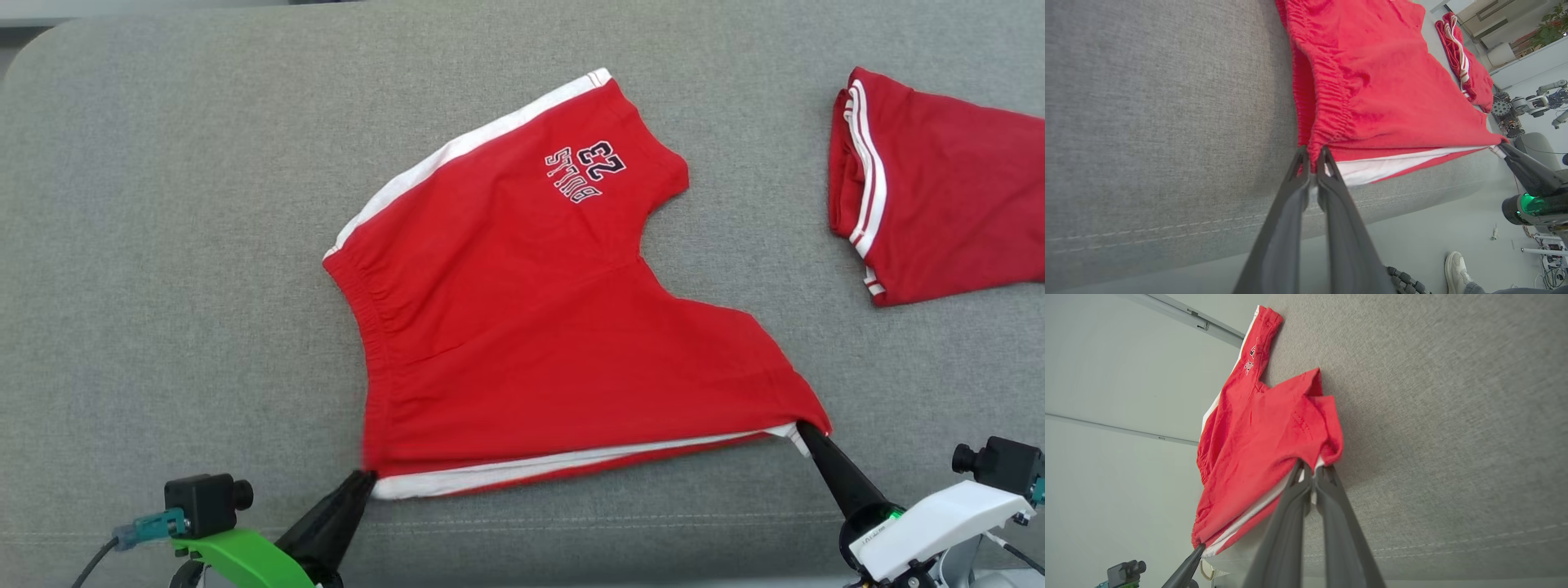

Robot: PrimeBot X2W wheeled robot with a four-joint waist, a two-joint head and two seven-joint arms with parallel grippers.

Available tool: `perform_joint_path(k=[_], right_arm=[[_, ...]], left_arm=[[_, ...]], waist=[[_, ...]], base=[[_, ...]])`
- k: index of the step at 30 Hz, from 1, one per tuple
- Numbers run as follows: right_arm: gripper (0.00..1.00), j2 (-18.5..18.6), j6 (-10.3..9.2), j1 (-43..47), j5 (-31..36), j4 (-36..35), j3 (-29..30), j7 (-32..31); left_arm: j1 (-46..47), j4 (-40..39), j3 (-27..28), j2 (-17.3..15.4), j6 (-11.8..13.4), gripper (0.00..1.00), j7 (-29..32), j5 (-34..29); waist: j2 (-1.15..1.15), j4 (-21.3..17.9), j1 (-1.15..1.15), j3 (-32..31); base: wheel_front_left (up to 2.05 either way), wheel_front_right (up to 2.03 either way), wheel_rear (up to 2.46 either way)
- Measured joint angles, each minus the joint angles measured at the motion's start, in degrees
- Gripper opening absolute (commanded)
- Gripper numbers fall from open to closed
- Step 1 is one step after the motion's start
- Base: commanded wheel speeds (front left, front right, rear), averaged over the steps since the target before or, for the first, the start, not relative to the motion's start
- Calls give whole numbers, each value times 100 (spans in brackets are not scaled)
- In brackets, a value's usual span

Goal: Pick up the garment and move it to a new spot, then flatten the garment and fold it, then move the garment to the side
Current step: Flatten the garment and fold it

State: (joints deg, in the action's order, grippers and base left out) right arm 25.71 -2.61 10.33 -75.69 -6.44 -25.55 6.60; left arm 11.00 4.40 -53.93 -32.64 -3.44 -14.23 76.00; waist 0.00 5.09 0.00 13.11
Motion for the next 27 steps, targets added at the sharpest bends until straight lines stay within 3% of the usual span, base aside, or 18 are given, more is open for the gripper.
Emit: perform_joint_path(k=[4, 15, 21, 22, 27], right_arm=[[100, 34, -2, -46, 12, 113, -70, -19], [100, 160, -112, 225, 160, 565, -212, -87], [100, 194, -214, 335, 738, 800, 101, 622], [100, 234, -276, 317, 1065, 849, 137, 732], [100, 337, -343, 257, 1739, 873, 179, 784]], left_arm=[[-155, 182, 33, 89, 45, 100, 0, 0], [-550, 525, 160, 175, 103, 100, 0, -165], [-576, 527, 972, 272, 204, 100, 0, -428], [-599, 501, 1304, 328, 274, 100, -1, -566], [-725, 461, 1794, 439, 376, 100, -2, -811]], waist=[[0, 26, 0, -54], [0, -104, 0, -317], [0, -153, 0, -527], [0, -163, 0, -592], [0, -203, 0, -702]], base=[[0, 0, 0], [0, 0, 0], [0, 0, 0], [0, 0, 0], [0, 0, 0]])
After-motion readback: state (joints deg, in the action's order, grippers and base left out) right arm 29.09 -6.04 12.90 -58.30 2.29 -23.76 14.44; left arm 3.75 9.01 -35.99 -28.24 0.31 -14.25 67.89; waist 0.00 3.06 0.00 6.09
